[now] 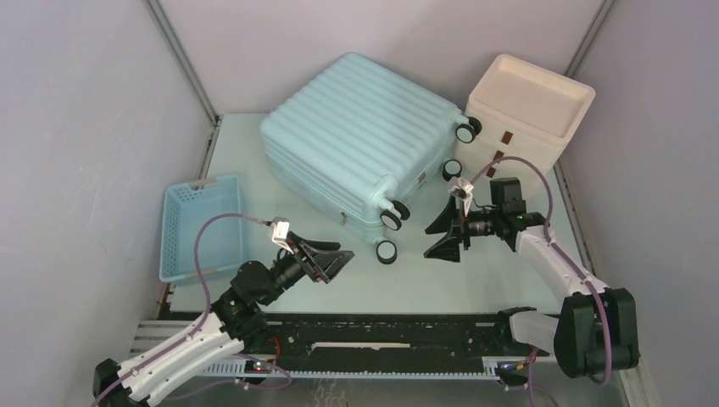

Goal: Open, take out, and arrange the luggage
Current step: Unzip the luggage at the center of the board.

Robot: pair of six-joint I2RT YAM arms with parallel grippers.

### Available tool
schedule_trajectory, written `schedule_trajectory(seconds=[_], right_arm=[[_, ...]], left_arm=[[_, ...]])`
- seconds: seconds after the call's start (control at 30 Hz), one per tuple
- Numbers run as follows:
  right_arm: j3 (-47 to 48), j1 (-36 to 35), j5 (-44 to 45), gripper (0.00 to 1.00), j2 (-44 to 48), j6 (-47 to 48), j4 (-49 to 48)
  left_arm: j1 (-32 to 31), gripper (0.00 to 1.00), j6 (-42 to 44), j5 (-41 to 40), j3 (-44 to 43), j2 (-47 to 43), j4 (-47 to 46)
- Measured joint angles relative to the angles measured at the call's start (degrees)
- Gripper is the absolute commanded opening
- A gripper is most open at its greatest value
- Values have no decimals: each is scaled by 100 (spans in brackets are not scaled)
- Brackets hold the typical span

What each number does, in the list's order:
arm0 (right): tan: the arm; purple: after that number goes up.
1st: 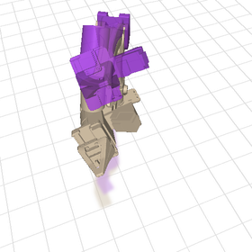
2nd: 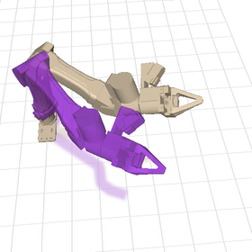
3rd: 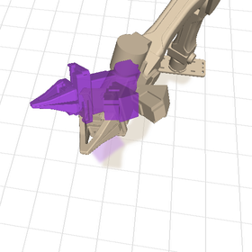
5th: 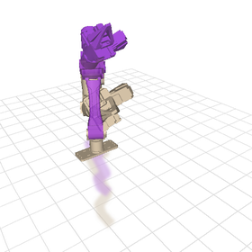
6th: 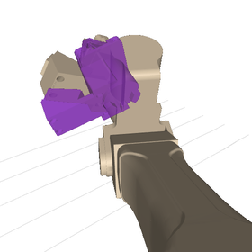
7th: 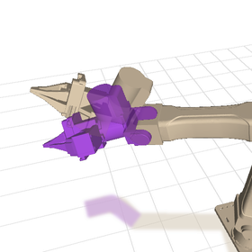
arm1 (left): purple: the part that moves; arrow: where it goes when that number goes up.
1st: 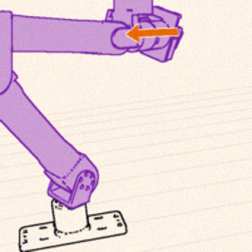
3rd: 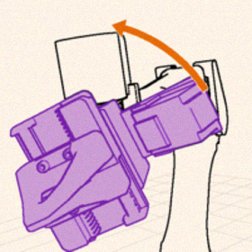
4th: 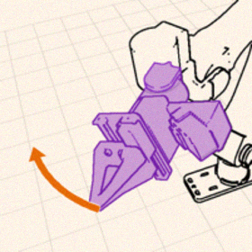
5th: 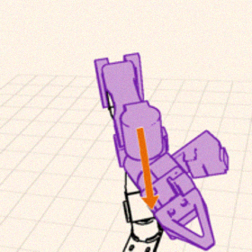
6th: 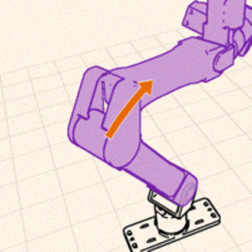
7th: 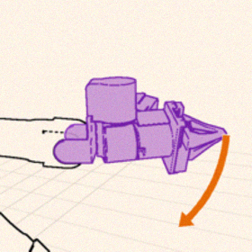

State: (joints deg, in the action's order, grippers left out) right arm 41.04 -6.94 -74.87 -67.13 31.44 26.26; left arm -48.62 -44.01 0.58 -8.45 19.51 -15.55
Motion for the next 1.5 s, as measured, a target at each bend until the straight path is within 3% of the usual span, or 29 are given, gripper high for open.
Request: schedule_trajectory(seconds=[0.27, 0.47, 0.77, 0.97, 1.23, 1.5], right_arm=[[-1128, -501, 688, 98, -26, -3211, -2848], [-1467, -730, 866, 95, -396, -4454, -4330], [-1670, -1182, 1088, 96, -868, -5261, -5630], [-1672, -1655, 1292, 96, -699, -5331, -5912], [-1683, -1327, 1742, 95, -595, -5602, -6177], [-1764, -1255, 1878, 96, -1043, -6026, -6959]], left_arm=[[-151, 84, -162, -551, 0, 24, 4], [-153, 85, -37, -935, -2, 188, -11], [-160, 86, 879, -1281, 0, 439, -234], [-164, 86, 1606, -1790, 44, 247, -94], [-164, 86, 2090, -2682, 188, -186, -9], [-164, 87, 2159, -2872, 496, -190, -24]])
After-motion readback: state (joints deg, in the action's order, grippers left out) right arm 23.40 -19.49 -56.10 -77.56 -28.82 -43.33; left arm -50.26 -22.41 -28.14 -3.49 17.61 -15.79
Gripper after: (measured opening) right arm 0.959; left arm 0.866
